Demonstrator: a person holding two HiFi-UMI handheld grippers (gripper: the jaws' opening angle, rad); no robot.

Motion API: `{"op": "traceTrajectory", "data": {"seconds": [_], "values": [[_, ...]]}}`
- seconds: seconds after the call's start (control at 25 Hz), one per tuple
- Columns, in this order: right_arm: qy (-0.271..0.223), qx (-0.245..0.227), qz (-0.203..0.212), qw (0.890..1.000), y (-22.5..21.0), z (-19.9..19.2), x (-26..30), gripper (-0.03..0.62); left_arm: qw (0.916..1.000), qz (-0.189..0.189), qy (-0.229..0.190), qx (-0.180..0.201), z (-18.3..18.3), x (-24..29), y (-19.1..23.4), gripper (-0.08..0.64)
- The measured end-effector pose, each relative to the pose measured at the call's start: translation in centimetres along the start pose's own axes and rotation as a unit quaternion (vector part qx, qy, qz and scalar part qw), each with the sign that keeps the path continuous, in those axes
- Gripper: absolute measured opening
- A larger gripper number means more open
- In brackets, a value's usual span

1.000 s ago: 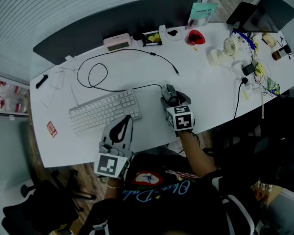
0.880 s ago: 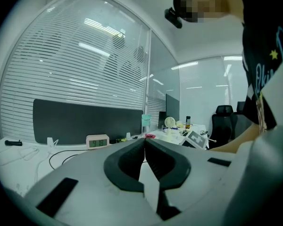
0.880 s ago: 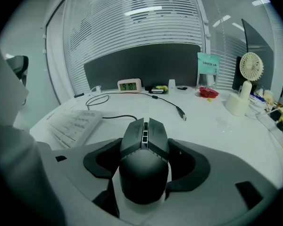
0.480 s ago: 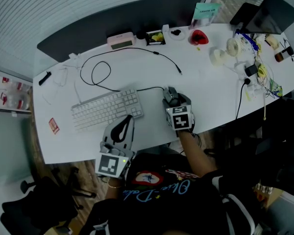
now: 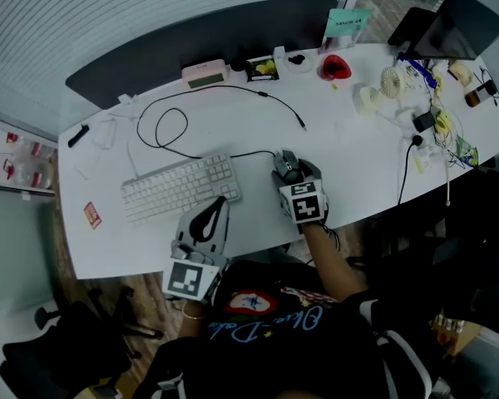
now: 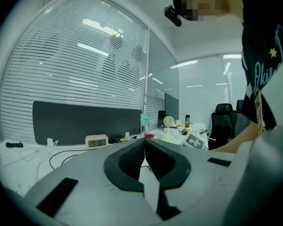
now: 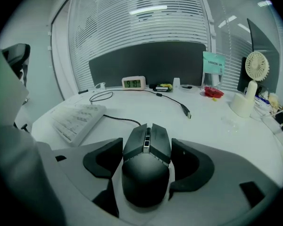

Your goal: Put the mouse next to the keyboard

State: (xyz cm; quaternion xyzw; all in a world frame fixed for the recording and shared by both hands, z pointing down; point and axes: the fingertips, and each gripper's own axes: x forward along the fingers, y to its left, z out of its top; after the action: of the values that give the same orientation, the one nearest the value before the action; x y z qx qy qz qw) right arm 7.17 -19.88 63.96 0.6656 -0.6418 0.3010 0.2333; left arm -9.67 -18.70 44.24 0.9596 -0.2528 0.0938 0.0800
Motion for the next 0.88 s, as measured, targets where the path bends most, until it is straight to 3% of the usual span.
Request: {"op": "traceTrajectory", "data": {"seconds": [0.28,0.68,0.72,0.8,0.88], "values": [[-0.063,0.005,0.009,0.998,-0.8,3.0,-2.3,0.285,0.9999,-0.011,-0.003,0.007,0.6,0.8,-0.8,0.003],[-0.178,0.010,0.026,0.984,-2.1,8.6,-10.0,0.282,0.9979,-0.044,-0.023,0.043,2.4,2.2,-2.5,0.003],[-0.190,0.009,0.022,0.981,-2.3,9.0,-10.9,0.270,0.9974,-0.050,-0.025,0.046,2.6,2.4,-2.8,0.003],[-0.215,0.006,0.008,0.976,-2.7,9.8,-12.7,0.179,0.9963,-0.062,-0.031,0.052,2.9,2.9,-3.4,0.003],[-0.235,-0.002,-0.005,0.972,-3.0,10.2,-14.4,0.152,0.9949,-0.075,-0.037,0.057,3.2,3.3,-4.2,0.003]]}}
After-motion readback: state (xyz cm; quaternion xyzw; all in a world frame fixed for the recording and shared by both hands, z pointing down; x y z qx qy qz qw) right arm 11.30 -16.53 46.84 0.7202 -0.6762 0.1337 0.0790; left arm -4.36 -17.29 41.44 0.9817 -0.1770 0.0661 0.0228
